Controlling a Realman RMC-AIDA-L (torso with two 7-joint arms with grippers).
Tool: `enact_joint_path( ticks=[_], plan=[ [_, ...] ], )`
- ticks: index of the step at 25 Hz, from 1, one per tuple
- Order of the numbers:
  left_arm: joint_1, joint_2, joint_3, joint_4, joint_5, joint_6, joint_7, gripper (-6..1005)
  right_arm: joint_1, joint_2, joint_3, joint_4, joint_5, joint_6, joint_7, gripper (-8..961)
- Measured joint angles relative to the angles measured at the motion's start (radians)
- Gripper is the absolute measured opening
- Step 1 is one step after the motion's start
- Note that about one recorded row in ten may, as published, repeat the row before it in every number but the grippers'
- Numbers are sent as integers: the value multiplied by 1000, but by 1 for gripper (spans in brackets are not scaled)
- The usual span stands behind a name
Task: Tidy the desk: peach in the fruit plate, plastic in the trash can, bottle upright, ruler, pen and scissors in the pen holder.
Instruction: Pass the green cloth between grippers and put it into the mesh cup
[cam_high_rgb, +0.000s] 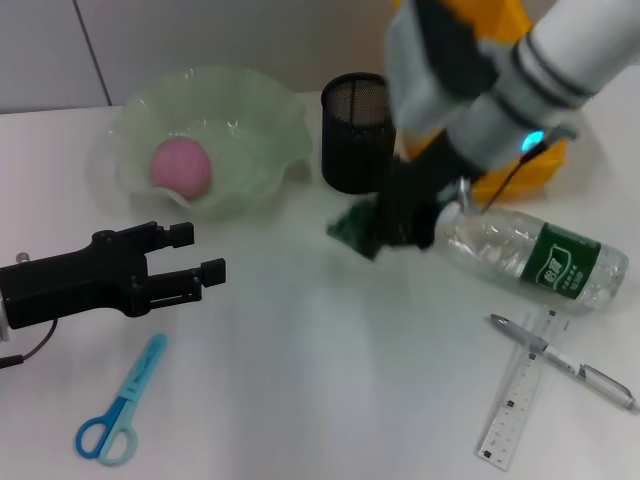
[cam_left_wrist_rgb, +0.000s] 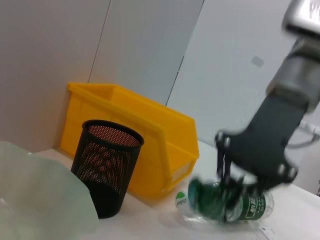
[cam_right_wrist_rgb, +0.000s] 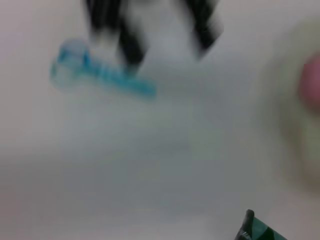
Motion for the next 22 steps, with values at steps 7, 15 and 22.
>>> enact_joint_path(
  ticks=[7, 15, 22],
  plan=[
    [0, 1, 0, 0, 1, 0, 4, 785, -60, -59, 349, -43, 242, 79, 15, 44],
    [-1, 0, 0, 0, 1, 0, 5, 782, -110, -58, 335, 24, 244, 517, 190, 10],
    [-1, 0, 0, 0, 1, 0, 7, 780, -75, -68, 308, 123, 119, 647, 318, 59]
  ],
)
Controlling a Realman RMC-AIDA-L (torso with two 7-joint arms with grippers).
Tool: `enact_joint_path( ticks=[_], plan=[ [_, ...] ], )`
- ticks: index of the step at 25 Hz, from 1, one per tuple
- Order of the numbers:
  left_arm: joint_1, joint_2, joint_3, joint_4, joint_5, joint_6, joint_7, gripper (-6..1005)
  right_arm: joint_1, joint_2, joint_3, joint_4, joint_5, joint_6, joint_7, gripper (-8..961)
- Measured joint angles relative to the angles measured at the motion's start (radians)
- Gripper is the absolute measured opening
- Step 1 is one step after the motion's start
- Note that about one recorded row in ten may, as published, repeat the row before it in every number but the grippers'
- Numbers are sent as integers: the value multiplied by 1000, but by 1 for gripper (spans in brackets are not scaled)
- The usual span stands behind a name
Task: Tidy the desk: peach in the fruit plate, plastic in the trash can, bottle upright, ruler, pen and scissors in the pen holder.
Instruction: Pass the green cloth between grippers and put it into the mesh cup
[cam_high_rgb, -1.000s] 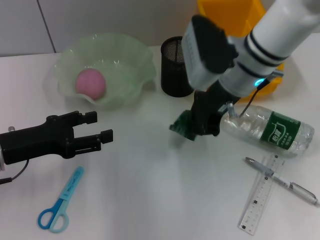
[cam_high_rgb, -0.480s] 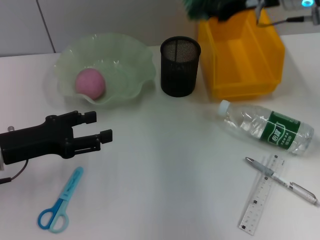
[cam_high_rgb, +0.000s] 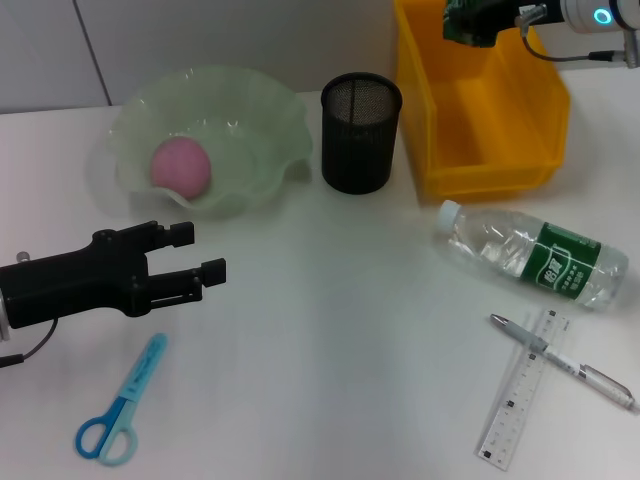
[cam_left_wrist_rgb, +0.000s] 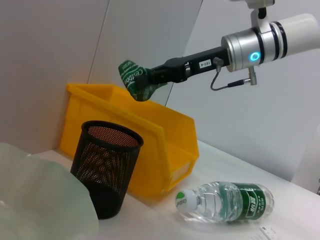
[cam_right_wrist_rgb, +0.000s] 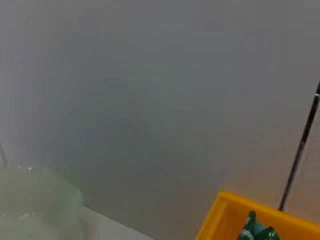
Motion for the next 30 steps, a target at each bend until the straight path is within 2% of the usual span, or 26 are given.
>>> enact_joint_path(
  ticks=[4, 8, 13, 24, 30],
  plan=[
    [0, 2, 0, 0, 1, 0, 0, 778, -22, 12, 4, -40, 3, 9, 22, 109],
    [1, 4, 0, 0, 1, 0, 0, 777, -29, 13, 0, -46, 2, 12, 34, 159],
    [0, 5, 0, 0, 1, 0, 0, 775, -29, 14, 1, -47, 3, 12, 35, 397],
    [-5, 8, 0, 0, 1, 0, 0, 772, -29, 15, 10, -46, 5, 1, 37, 739],
    [-5, 10, 0, 0, 1, 0, -2, 770, -56, 11, 2, -92, 17, -49, 85, 738]
  ],
)
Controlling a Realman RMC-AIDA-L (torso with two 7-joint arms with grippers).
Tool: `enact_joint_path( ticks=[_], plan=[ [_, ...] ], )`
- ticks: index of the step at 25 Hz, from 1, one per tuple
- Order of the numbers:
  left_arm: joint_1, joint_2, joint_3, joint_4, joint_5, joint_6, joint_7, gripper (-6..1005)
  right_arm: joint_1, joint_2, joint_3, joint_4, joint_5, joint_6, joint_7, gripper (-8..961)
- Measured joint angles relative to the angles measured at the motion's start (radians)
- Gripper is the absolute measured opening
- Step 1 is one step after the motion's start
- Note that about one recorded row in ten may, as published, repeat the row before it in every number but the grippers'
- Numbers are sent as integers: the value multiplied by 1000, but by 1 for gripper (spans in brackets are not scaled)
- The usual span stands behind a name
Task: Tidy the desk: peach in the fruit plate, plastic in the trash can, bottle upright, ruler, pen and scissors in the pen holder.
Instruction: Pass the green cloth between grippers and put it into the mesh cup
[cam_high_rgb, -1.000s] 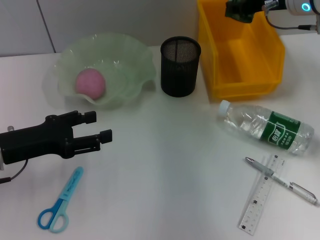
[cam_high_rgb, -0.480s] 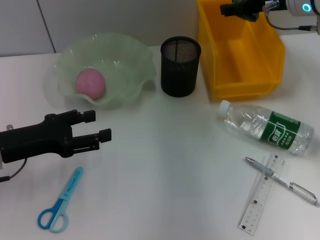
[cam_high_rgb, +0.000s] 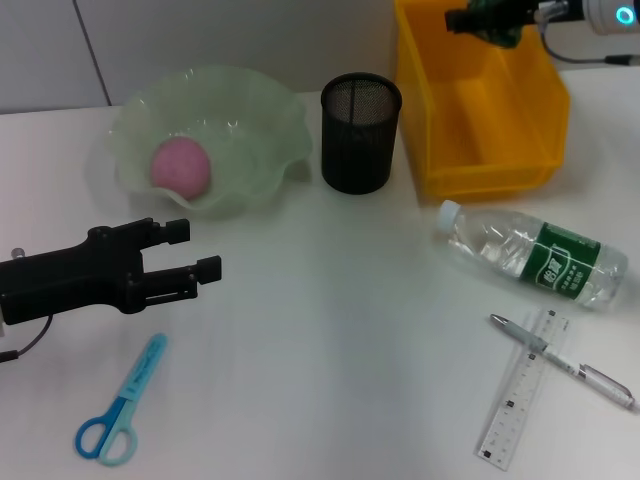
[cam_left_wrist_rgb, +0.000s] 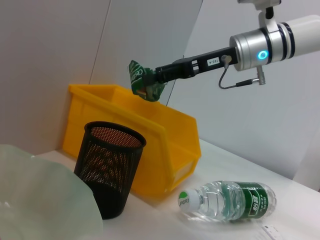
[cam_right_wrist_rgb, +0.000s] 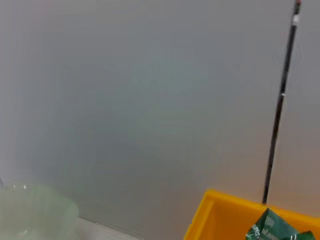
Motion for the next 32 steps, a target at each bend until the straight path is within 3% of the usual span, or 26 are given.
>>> enact_joint_path(
  ticks=[1, 2, 4, 9, 13, 16, 18, 21, 25, 32],
  plan=[
    [0, 0, 0, 0, 0, 0, 0, 769, 6, -21, -12, 25, -29, -27, 45, 738],
    [0, 0, 0, 0, 0, 0, 0, 769, 6, -21, -12, 25, -29, -27, 45, 738],
    [1, 0, 0, -1, 0, 0, -1, 768, 20, -48, -16, 62, -61, -56, 90, 737],
    [5, 0, 0, 1, -1, 1, 1, 766, -50, -24, -30, -36, 35, -67, 52, 736],
    [6, 0, 0, 1, -1, 2, 1, 765, -59, -22, -27, -55, 63, -94, 44, 736],
    [8, 0, 0, 1, -1, 3, 2, 764, -102, -16, -25, -82, 207, -97, -41, 736],
    [8, 0, 0, 1, 0, 4, 2, 763, -101, -25, -35, -67, 220, -97, -42, 736],
    [8, 0, 0, 1, 0, 6, 2, 762, -69, -65, -45, -12, 167, -135, 42, 737],
    [9, 0, 0, 1, 0, 7, 2, 761, -89, -48, -35, -47, 185, -139, 21, 737],
    [10, 0, 0, 1, 0, 7, 2, 759, -105, -46, -28, -59, 192, -140, 18, 736]
  ],
)
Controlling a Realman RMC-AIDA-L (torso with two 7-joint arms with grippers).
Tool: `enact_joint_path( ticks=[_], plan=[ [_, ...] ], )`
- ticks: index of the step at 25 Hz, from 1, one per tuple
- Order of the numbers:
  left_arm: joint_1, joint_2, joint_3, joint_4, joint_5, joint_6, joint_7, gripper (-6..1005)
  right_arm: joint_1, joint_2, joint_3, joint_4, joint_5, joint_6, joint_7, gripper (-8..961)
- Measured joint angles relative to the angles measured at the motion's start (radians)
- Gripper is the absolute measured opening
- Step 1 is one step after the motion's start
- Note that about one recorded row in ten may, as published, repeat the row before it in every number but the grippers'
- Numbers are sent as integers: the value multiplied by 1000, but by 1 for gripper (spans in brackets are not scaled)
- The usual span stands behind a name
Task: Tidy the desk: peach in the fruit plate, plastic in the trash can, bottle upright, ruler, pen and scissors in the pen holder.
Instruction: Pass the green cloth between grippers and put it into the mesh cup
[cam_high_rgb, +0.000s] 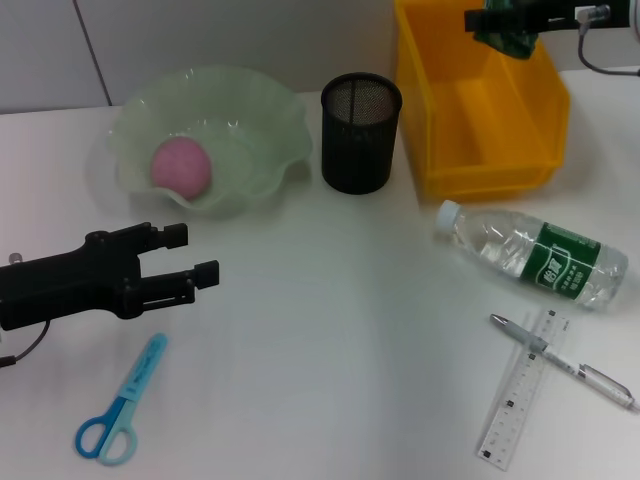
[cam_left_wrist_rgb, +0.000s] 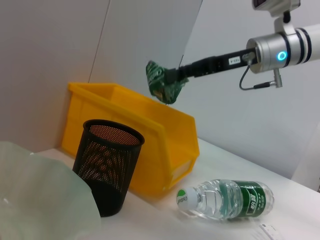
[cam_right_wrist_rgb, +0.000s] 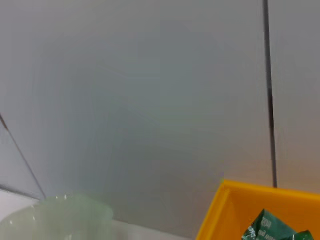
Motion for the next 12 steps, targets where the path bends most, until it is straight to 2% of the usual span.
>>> enact_joint_path(
  ticks=[4, 12],
  plan=[
    [1, 0, 0, 1, -1, 1, 0, 757, 33, -28, -3, 55, -59, -36, 46, 736],
    [3, 2, 0, 4, -1, 4, 0, 755, 0, -32, 26, 7, -2, -81, 57, 736]
  ],
)
